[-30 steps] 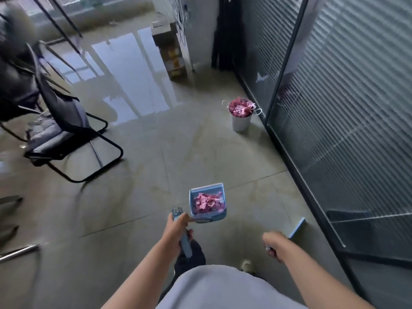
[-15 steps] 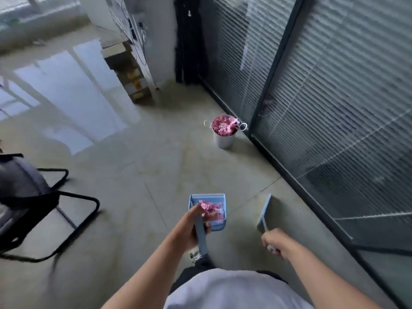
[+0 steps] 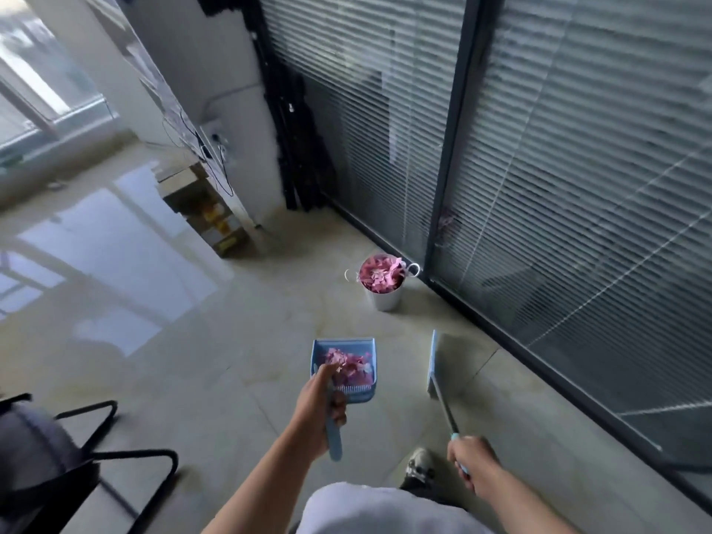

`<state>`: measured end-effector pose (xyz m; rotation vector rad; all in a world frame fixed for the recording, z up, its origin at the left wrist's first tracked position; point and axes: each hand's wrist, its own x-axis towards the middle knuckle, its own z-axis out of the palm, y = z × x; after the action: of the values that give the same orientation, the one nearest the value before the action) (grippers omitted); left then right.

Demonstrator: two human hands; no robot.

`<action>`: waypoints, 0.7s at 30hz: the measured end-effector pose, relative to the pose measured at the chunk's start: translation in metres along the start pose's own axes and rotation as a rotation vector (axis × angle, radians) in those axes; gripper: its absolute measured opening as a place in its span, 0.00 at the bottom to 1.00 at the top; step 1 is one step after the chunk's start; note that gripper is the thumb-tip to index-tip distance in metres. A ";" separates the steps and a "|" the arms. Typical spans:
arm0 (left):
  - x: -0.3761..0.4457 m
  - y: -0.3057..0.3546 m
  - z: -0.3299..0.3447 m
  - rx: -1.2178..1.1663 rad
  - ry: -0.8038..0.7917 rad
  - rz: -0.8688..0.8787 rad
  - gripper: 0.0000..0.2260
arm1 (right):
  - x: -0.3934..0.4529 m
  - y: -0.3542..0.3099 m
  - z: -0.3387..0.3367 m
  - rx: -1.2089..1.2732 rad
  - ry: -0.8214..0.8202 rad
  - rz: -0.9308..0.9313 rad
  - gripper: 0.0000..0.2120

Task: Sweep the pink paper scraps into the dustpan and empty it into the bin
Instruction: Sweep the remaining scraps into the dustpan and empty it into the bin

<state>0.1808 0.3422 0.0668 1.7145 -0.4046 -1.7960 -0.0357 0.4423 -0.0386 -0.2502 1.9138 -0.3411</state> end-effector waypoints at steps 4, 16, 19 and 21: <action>0.000 0.035 0.007 0.082 0.001 0.041 0.16 | 0.007 -0.016 0.019 0.034 0.025 0.000 0.11; 0.059 0.098 0.021 0.686 -0.212 0.279 0.15 | -0.004 -0.067 0.048 0.171 0.126 0.096 0.09; 0.075 0.111 0.025 0.913 -0.225 0.289 0.16 | -0.009 -0.071 0.052 0.179 0.131 0.102 0.13; 0.081 0.116 0.029 1.047 -0.229 0.312 0.16 | -0.012 -0.073 0.053 0.179 0.139 0.103 0.13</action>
<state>0.1807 0.1979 0.0772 1.8782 -1.8477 -1.6254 0.0188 0.3718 -0.0202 -0.0098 2.0092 -0.4676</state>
